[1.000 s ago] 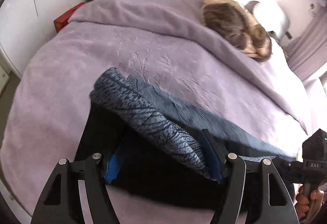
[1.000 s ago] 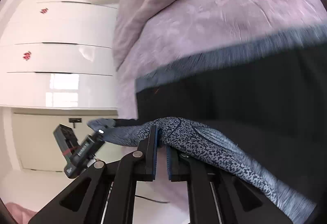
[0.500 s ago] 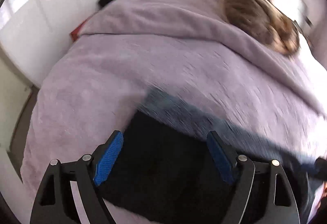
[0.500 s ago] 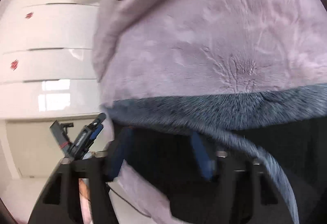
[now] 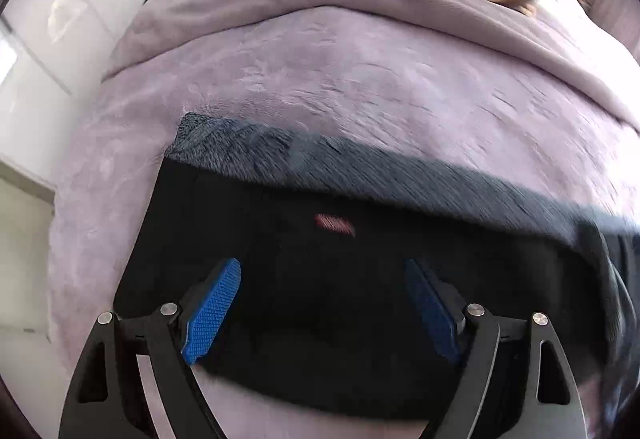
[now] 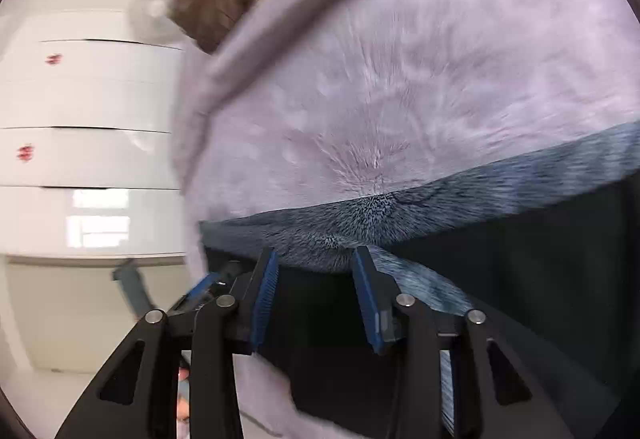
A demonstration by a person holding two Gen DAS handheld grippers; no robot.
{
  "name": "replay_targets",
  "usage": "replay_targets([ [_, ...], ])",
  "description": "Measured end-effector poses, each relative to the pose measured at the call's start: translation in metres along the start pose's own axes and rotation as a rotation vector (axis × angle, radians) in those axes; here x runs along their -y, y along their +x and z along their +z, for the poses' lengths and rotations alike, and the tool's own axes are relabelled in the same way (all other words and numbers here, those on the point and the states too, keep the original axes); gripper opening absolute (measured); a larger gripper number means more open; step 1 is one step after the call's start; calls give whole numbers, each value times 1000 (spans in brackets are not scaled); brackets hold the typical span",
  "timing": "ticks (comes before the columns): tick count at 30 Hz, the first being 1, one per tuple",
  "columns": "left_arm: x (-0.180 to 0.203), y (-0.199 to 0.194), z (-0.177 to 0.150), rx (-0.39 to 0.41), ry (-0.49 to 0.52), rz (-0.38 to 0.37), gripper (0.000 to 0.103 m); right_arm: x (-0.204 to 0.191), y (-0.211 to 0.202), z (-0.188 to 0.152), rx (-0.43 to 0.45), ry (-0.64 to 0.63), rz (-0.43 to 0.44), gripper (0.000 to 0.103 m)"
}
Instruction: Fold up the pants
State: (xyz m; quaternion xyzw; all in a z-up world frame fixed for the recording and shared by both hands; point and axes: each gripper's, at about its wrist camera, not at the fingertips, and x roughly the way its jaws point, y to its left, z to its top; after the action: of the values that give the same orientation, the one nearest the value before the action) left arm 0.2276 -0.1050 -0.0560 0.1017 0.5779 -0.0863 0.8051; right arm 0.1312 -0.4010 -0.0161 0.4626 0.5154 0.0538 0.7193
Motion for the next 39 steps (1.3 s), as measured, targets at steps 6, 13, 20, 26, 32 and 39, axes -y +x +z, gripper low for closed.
replay_targets([
  [6, 72, -39, -45, -64, 59, -124, 85, 49, -105, -45, 76, 83, -8, 55],
  [13, 181, -41, -71, -128, 208, -327, 85, 136, -183, -129, 146, 263, -167, 55],
  [20, 229, -10, -82, -167, 351, -323, 85, 197, -239, -233, 296, 481, -253, 55],
  [26, 230, -21, -90, -138, 397, -343, 85, 226, -227, -286, 364, 615, -190, 55],
  [32, 228, -24, -98, -150, 404, -355, 85, 237, -219, -298, 425, 674, -37, 35],
  [39, 238, -27, -96, -146, 367, -313, 85, 215, -254, -261, 468, 583, 90, 11],
])
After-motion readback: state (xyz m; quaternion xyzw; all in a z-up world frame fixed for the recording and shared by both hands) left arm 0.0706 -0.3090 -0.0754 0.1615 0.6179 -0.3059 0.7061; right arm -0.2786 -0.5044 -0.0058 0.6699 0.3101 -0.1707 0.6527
